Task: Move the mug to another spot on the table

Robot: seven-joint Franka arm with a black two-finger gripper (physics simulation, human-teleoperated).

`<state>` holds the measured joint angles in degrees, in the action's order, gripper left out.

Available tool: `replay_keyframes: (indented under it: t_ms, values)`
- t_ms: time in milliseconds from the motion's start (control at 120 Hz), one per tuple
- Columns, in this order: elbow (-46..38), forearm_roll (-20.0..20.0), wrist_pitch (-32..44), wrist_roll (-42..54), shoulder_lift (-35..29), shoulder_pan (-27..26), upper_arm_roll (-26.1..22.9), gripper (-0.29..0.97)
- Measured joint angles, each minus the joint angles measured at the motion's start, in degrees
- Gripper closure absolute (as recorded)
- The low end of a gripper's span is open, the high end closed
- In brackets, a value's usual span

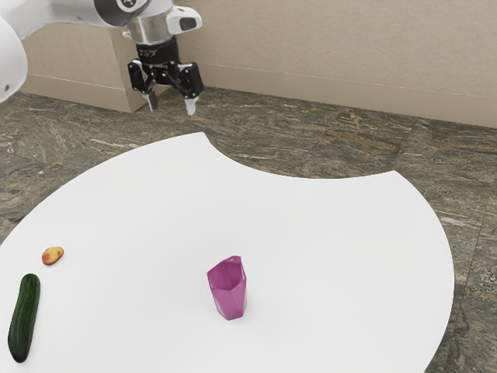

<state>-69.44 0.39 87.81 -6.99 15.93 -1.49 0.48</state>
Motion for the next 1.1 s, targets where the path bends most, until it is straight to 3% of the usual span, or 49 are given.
replay_keyframes:
  t_ms: [200,400,600,792,1100]
  values:
    - [-0.17,-0.62,-0.52,1.05,-0.27,-0.3,0.03,0.02]
    - [-12.87,-4.89,6.66,-4.85,-2.46,-1.9,-0.36,0.02]
    - [-18.98,-4.43,11.98,-10.34,-1.42,-4.5,-0.3,0.02]
    - [-21.48,-0.46,16.02,-14.85,1.32,-10.53,-0.47,0.02]
    - [-29.86,5.35,22.96,-19.93,1.55,-14.48,-0.48,0.02]
